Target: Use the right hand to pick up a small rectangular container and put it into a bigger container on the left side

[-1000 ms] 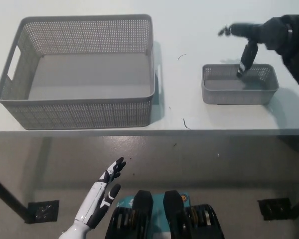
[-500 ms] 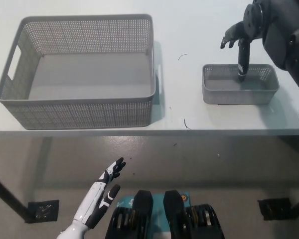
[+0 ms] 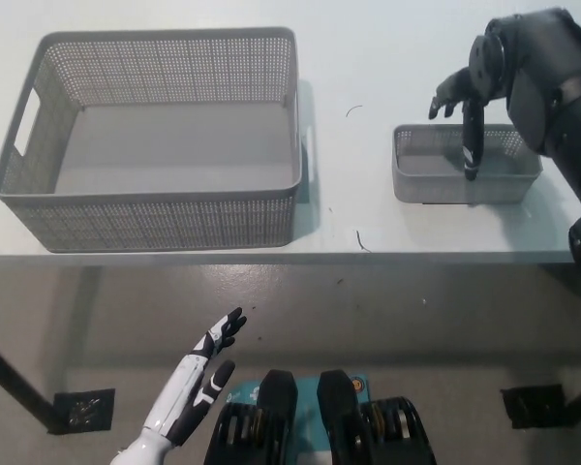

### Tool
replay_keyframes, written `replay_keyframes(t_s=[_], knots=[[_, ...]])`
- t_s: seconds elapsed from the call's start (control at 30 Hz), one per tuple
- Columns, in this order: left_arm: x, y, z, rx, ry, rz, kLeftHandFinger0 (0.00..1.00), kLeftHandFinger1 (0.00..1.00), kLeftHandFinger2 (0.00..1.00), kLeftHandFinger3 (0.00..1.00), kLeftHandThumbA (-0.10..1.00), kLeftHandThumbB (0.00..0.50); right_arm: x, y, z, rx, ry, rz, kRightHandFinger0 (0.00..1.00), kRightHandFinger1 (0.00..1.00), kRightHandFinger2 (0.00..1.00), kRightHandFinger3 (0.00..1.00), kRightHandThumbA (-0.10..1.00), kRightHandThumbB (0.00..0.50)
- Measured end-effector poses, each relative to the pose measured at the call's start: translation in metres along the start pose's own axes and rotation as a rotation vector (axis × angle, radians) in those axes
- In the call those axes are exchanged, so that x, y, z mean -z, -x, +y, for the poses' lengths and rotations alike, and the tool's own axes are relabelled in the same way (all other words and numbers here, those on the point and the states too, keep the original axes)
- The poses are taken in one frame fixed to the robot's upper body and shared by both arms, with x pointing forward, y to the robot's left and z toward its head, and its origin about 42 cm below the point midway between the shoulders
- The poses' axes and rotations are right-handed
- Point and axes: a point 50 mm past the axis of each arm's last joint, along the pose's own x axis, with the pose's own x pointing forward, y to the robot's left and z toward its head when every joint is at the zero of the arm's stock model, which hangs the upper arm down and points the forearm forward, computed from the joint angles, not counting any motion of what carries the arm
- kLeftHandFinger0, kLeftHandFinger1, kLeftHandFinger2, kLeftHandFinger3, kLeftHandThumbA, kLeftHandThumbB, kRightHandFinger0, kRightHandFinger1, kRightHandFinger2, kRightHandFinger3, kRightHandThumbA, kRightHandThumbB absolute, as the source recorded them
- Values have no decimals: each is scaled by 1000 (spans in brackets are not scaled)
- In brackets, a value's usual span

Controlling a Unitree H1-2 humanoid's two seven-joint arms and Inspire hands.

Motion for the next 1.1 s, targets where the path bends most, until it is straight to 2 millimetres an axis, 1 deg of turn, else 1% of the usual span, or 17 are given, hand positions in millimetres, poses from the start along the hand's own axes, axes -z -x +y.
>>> replay_keyframes(t_s=[0.07,0.2,0.33,0.47,0.6,0.73,0.77,0.8,0.83,0.87,0.9,0.93,0.97,1.0,1.03,1.07,1.1], knots=[[0,0,0,0,-1,0,1000,1000,1000,1000,1000,351,1,-3,4,5,-11,0,1000,1000,1000,1000,1000,394],[0,0,0,1,-1,0,1000,1000,1000,1000,1000,348,2,-7,8,19,-15,7,1000,1000,1000,1000,1000,402],[0,1,0,1,0,2,1000,1000,1000,1000,1000,350,1,-20,24,39,-5,17,1000,1000,1000,1000,1000,406],[1,4,-1,1,2,8,1000,1000,1000,1000,1000,348,2,-25,30,54,-36,12,1000,1000,1000,1000,1000,380],[3,7,-2,1,5,16,1000,1000,1000,1000,1000,343,1,-29,35,64,-52,12,1000,1000,1000,1000,1000,393],[4,11,-3,1,8,25,1000,1000,1000,1000,1000,346,2,-33,41,89,-79,10,1000,1000,1000,1000,1000,348],[4,11,-3,1,9,25,1000,1000,1000,1000,1000,345,2,-34,42,93,-81,9,1000,1000,1000,1000,1000,349],[4,11,-3,1,10,24,1000,1000,1000,1000,1000,344,3,-39,48,109,-85,8,1000,1000,1000,1000,1000,342],[4,11,-3,0,10,24,1000,1000,1000,1000,1000,327,3,-41,52,121,-90,6,953,1000,1000,1000,564,222],[4,11,-3,0,10,26,1000,1000,1000,1000,1000,326,3,-43,54,139,-96,4,758,843,930,1000,298,147],[5,11,-3,0,10,27,1000,1000,1000,1000,1000,327,3,-43,54,167,-96,3,728,864,944,1000,77,193],[5,11,-3,1,11,27,1000,1000,1000,1000,1000,327,3,-44,54,184,-95,3,774,880,937,993,24,197],[5,11,-3,1,11,27,1000,1000,1000,1000,1000,329,3,-45,55,201,-94,2,973,1000,1000,898,-31,214],[5,11,-3,1,11,28,1000,1000,1000,1000,1000,331,4,-46,56,217,-93,2,840,860,878,771,-97,220],[5,11,-3,1,11,29,1000,1000,1000,1000,1000,329,4,-46,57,233,-93,2,668,676,682,663,-100,216],[5,11,-3,1,11,30,1000,1000,1000,1000,1000,327,4,-47,57,249,-93,1,577,615,635,627,-100,218],[5,11,-3,1,11,30,1000,1000,1000,1000,1000,325,4,-47,57,269,-92,-1,403,471,519,576,-100,209]])
